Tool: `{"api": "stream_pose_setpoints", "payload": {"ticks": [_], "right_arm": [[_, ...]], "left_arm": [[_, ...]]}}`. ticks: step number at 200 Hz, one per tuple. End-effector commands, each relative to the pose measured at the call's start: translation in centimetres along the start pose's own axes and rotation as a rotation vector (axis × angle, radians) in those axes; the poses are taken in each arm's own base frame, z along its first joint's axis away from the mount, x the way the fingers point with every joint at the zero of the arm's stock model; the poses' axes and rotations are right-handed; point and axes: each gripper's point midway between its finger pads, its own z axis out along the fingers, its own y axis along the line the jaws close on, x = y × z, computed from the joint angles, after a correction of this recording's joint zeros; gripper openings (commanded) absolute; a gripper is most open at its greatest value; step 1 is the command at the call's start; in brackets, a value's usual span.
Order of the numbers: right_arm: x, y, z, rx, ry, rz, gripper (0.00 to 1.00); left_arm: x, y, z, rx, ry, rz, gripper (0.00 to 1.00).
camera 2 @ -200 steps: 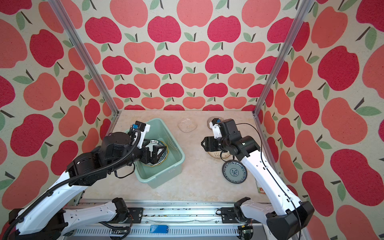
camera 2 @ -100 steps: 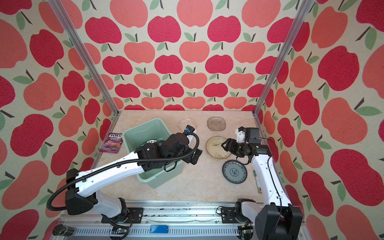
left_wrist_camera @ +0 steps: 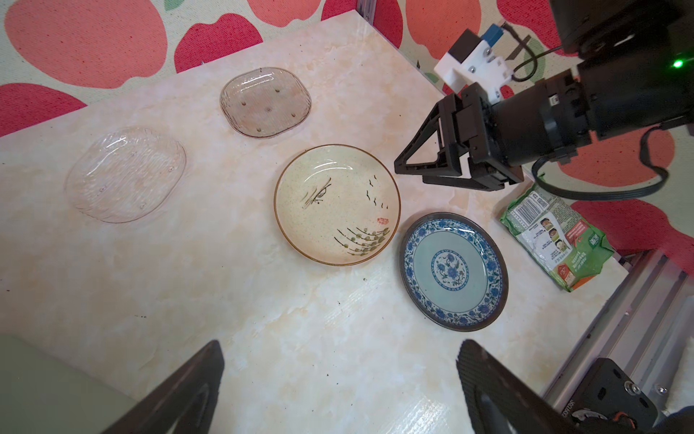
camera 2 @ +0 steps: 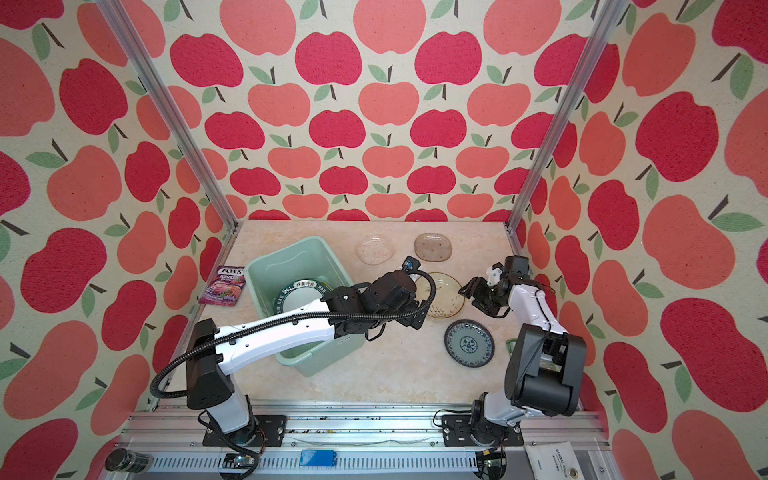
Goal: Place the plates into the plastic bin on the countertop
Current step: 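Move the right gripper to the beige painted plate's rim while the left gripper withdraws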
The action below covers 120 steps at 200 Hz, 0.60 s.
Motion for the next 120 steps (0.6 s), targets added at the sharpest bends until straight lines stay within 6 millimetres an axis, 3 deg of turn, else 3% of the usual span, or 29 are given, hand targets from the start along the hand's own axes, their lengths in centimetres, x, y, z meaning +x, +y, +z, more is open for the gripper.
{"api": "stream_pose_setpoints", "payload": {"ticks": [1,72,120], "right_arm": [[-2.0,0.0,0.8,-0.010,-0.018,0.005,0.61],[-2.9,-1.4,4.8,0.037,0.044,0.008,0.56],[-3.0,-1.6,6.6,0.031,0.082,0.004,0.40]], "left_arm": [[-1.3,0.7,-0.2,-0.013,-0.041,-0.039,0.99],[-1.1,4.1,-2.1,-0.031,-0.060,-0.101,0.99],[-1.2,5.5,-2.7,-0.032,-0.074,-0.129,0.99]]}}
